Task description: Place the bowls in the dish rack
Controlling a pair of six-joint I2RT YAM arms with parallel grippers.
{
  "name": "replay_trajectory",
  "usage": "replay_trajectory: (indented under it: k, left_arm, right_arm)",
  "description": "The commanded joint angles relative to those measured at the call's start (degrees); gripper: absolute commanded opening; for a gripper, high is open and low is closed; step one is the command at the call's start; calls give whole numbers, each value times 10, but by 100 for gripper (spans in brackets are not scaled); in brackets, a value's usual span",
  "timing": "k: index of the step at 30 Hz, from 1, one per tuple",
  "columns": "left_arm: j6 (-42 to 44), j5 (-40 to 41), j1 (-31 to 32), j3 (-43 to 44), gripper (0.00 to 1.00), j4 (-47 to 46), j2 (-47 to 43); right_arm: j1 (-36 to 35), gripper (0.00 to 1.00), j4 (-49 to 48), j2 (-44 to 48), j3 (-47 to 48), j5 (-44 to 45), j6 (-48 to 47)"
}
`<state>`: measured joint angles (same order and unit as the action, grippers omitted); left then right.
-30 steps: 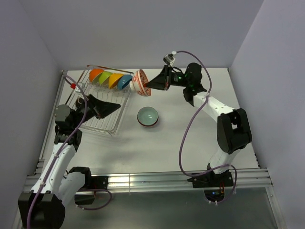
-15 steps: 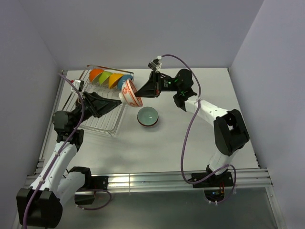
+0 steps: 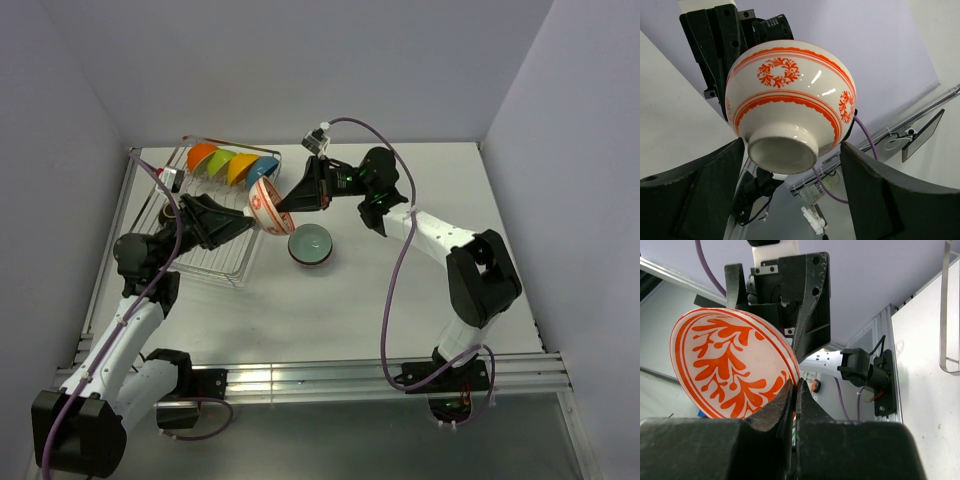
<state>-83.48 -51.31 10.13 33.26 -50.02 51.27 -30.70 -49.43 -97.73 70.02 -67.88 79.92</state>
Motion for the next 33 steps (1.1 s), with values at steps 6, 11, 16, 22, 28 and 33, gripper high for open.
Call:
replay_trajectory:
  k: [6,11,16,22,28,33]
  left_arm:
    - [13,-5,2,23,70,-10,0]
    - [15,-11,3,22,60,-12,1]
    - [17,-20,3,15,37,-32,-2]
    - [29,-12,3,14,0,-10,-10]
    - [30,-10,-10,25,0,-12,-5]
    - [17,-13,-38,30,0,-19,7]
  right_arm:
    - [-10,0,-1,42,3,-4,-20]
    - [-12,0,1,36,5,-2,-22]
    - [-14,0,6,30,9,-2,-24]
    - [-18,0,44,23,28,-8,-42]
    - [-23,19,134,16,54,-11,-92]
    - [-23,42,185,15,64,-5,-120]
